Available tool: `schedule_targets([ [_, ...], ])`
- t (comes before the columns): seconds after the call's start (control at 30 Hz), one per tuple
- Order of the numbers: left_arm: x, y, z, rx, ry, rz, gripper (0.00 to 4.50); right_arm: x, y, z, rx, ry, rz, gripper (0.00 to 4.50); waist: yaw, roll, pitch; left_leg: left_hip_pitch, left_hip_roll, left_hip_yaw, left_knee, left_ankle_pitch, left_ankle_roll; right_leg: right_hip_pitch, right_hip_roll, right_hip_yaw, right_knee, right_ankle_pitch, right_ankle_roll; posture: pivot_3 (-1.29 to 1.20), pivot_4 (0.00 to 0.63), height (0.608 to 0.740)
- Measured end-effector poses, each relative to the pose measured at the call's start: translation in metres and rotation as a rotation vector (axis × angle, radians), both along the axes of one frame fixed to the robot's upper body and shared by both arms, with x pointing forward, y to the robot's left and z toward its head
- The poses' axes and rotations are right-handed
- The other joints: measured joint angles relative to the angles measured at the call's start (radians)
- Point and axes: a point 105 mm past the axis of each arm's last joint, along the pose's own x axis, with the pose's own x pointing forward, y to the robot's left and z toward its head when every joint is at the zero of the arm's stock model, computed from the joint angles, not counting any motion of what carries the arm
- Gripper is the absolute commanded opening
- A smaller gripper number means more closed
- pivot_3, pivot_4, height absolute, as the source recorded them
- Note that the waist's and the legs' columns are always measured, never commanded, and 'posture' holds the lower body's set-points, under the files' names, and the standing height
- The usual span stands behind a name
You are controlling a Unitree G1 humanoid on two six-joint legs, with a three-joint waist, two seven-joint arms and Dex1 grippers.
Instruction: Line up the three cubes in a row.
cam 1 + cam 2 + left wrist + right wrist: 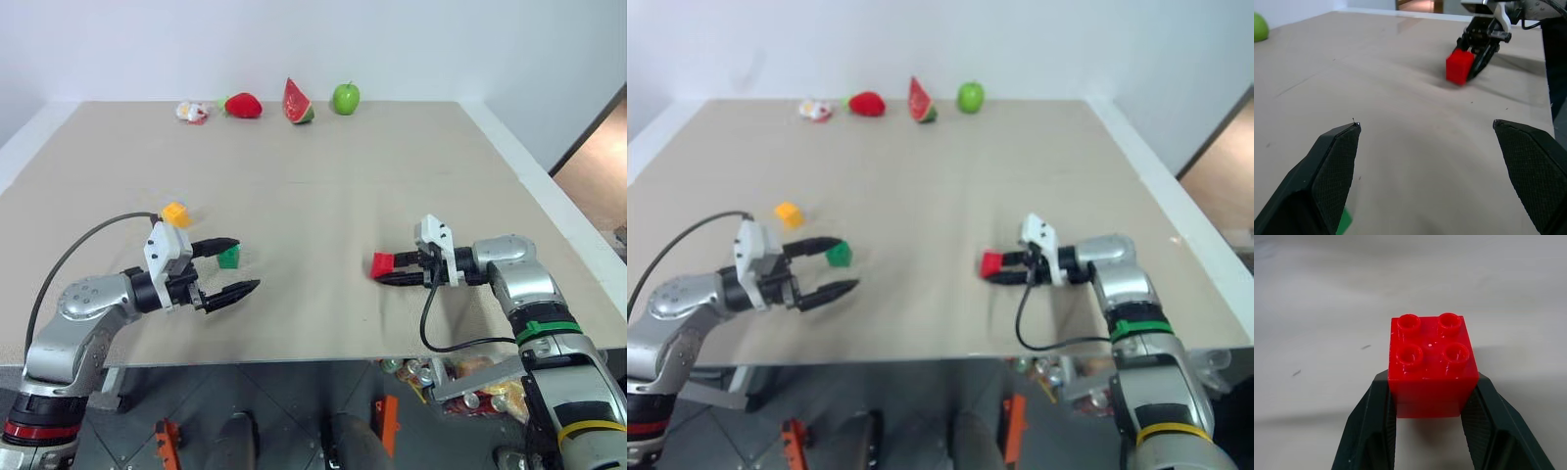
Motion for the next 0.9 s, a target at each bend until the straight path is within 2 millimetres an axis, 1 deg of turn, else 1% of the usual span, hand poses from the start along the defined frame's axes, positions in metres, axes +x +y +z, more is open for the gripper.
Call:
schedule_targets([
  [0.2, 0.0, -0.002, 0.001, 0.0, 0.009, -0.019, 4.5, 0.006, 0.024, -0.005, -0.003, -0.02, 0.072, 1.24, -0.008, 0.0, 0.0, 0.001, 0.0, 0.002, 0.0, 0.0, 0.0, 0.001, 0.001, 0.004, 0.0, 0.001, 0.001, 0.0, 0.15, 0.74],
  [0.3, -0.001, -0.001, -0.001, -0.002, 0.026, -0.016, 4.5, 0.007, 0.031, -0.006, 0.01, -0.018, 0.098, 1.24, -0.008, 0.0, 0.0, 0.001, 0.0, 0.003, 0.0, 0.0, 0.0, 0.001, 0.0, 0.005, 0.0, 0.001, 0.002, 0.0, 0.15, 0.74],
  [0.4, -0.004, 0.002, -0.004, -0.004, 0.046, -0.006, 4.5, 0.007, 0.033, -0.007, 0.003, -0.017, 0.124, 1.24, -0.008, 0.0, 0.0, 0.001, 0.0, 0.003, 0.0, 0.0, 0.0, 0.0, 0.0, 0.006, 0.0, 0.001, 0.003, 0.0, 0.15, 0.74],
  [0.67, -0.01, 0.01, 0.001, -0.006, 0.045, 0.029, 4.5, 0.007, 0.03, -0.009, -0.02, -0.016, 0.147, 1.24, -0.008, 0.0, 0.0, 0.002, 0.0, 0.004, 0.0, 0.0, 0.0, 0.001, 0.0, 0.007, 0.0, 0.001, 0.002, 0.0, 0.15, 0.74],
  [0.73, -0.01, 0.012, 0.003, -0.01, 0.044, 0.048, 4.5, 0.009, 0.033, -0.008, -0.029, -0.015, 0.151, 2.32, -0.008, 0.0, 0.0, 0.002, 0.0, 0.004, 0.0, 0.0, 0.0, 0.001, 0.0, 0.008, 0.0, 0.002, 0.002, 0.0, 0.15, 0.74],
  [0.8, -0.01, 0.012, 0.005, -0.024, 0.044, 0.056, 4.5, 0.01, 0.034, -0.01, -0.037, -0.003, 0.15, 3.05, -0.008, 0.0, 0.0, 0.003, 0.0, 0.005, 0.0, 0.0, 0.0, 0.001, 0.001, 0.008, 0.0, 0.002, 0.002, 0.0, 0.15, 0.74],
  [0.83, -0.01, 0.013, 0.005, -0.028, 0.044, 0.063, 4.5, 0.009, 0.034, -0.01, -0.037, 0.0, 0.152, 3.3, -0.008, 0.0, 0.0, 0.003, 0.0, 0.005, 0.0, 0.0, 0.0, 0.001, 0.001, 0.008, 0.0, 0.002, 0.002, 0.0, 0.15, 0.74],
  [0.87, -0.01, 0.016, 0.005, -0.031, 0.045, 0.077, 4.5, 0.01, 0.036, -0.011, -0.038, -0.006, 0.157, 3.74, -0.009, 0.0, 0.0, 0.004, 0.0, 0.005, 0.0, 0.0, 0.0, 0.001, 0.001, 0.008, 0.0, 0.003, 0.002, 0.0, 0.15, 0.74],
  [0.9, -0.011, 0.019, 0.004, -0.034, 0.048, 0.092, 4.5, 0.01, 0.035, -0.011, -0.04, -0.012, 0.156, 4.02, -0.01, 0.0, 0.0, 0.005, 0.0, 0.006, 0.0, 0.0, 0.0, 0.001, 0.001, 0.01, 0.0, 0.004, 0.001, 0.0, 0.15, 0.74],
])
